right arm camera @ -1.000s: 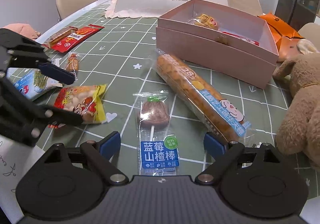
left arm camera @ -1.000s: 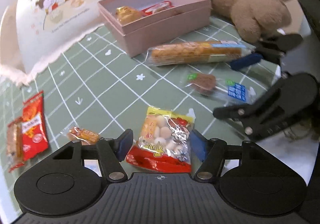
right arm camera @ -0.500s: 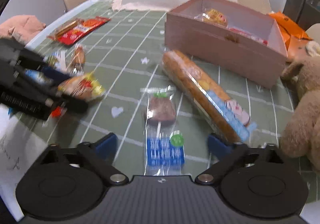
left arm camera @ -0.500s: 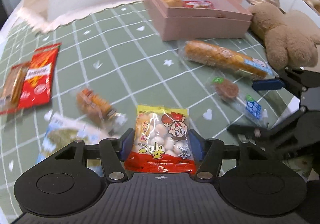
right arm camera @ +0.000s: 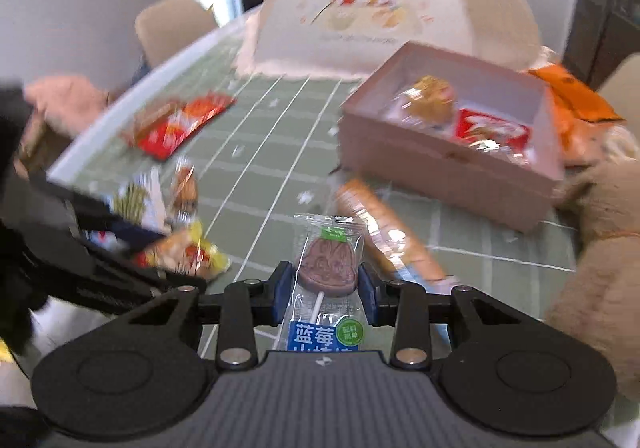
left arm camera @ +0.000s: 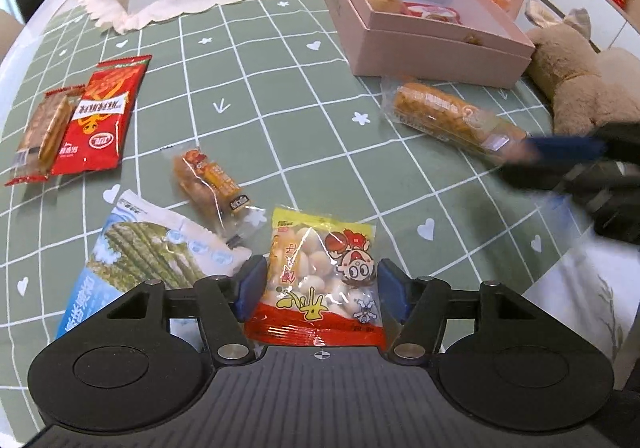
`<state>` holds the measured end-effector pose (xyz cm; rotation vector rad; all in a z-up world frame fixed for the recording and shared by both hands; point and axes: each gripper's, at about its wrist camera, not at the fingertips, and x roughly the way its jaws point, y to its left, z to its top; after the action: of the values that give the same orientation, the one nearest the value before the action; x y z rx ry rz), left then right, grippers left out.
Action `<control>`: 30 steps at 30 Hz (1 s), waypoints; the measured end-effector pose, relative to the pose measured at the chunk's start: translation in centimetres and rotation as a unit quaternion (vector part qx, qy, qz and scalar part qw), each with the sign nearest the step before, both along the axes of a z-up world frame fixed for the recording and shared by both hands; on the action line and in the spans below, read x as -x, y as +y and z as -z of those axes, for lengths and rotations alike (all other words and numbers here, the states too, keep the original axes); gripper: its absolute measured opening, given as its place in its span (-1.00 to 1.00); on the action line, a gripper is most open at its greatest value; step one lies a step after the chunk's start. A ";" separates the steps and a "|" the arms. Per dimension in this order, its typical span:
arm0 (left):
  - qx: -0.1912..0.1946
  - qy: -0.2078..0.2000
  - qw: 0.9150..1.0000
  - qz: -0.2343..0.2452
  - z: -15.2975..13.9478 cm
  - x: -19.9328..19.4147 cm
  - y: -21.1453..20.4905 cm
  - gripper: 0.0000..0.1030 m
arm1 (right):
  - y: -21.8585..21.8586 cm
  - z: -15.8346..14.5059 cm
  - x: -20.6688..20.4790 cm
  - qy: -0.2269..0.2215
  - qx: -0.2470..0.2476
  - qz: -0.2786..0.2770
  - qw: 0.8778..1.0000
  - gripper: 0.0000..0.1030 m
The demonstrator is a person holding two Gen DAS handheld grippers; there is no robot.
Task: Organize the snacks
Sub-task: 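Carry both held packs into the pink box and open both tools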
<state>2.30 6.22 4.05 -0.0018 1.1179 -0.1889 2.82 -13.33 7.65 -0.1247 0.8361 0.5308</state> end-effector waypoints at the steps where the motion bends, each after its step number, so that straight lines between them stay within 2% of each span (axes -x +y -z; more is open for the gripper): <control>1: -0.004 0.000 1.000 0.002 0.0 0.0 -0.1 0.27 | -0.7 -0.6 0.0 -0.002 -0.007 0.010 1.000 -0.32; 5: -0.001 0.006 1.000 0.011 -0.1 -0.4 -0.5 0.20 | -3.4 -2.4 -0.2 -0.012 -0.020 0.048 0.999 -0.31; 7: 0.028 0.001 1.000 0.012 -1.1 -0.8 -0.7 0.19 | -4.4 -2.9 0.0 -0.021 -0.027 0.060 0.998 -0.31; 10: 0.093 -0.059 0.994 0.022 -5.5 -2.1 -1.5 0.19 | -5.5 -3.3 0.1 -0.022 -0.041 0.073 0.996 -0.31; 13: 0.151 -0.159 0.976 0.010 -11.5 -4.5 -2.0 0.20 | -6.0 -3.4 0.0 -0.016 -0.048 0.086 0.995 -0.31; 15: 0.199 -0.212 0.957 -0.024 -14.5 -7.1 -2.2 0.21 | -6.2 -3.7 -0.2 -0.017 -0.048 0.092 0.994 -0.31; 17: 0.245 -0.234 0.941 -0.021 -15.3 -10.0 -2.9 0.24 | -6.3 -4.0 -0.5 -0.020 -0.047 0.102 0.994 -0.31; 18: 0.260 -0.227 0.939 -0.005 -14.7 -12.1 -3.6 0.27 | -6.3 -4.2 -0.6 -0.022 -0.044 0.106 0.993 -0.31; 20: 0.239 -0.207 0.949 -0.006 -13.0 -14.6 -4.7 0.15 | -6.3 -4.5 -1.0 -0.024 -0.035 0.115 0.992 -0.31; 21: 0.230 -0.210 0.950 -0.017 -12.1 -15.2 -4.9 0.15 | -6.4 -4.6 -1.0 -0.024 -0.031 0.119 0.992 -0.31; 25: 0.269 -0.210 0.939 -0.038 -10.6 -15.0 -3.8 0.15 | -6.9 -4.8 -2.0 -0.025 -0.014 0.128 0.991 -0.31; 26: 0.267 -0.205 0.941 -0.040 -10.4 -14.8 -3.3 0.15 | -7.0 -4.8 -2.5 -0.023 -0.011 0.131 0.991 -0.31; 28: 0.246 -0.188 0.950 -0.044 -9.9 -14.3 -2.6 0.15 | -7.1 -4.9 -3.8 -0.023 -0.011 0.135 0.991 -0.31; 30: 0.238 -0.181 0.953 -0.057 -9.2 -13.2 -1.3 0.15 | -6.9 -5.4 -5.2 -0.033 -0.022 0.135 0.990 -0.31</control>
<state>15.54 4.93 13.21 -0.4448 0.6825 -0.3382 8.06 -20.19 13.04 0.0123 0.7612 0.2878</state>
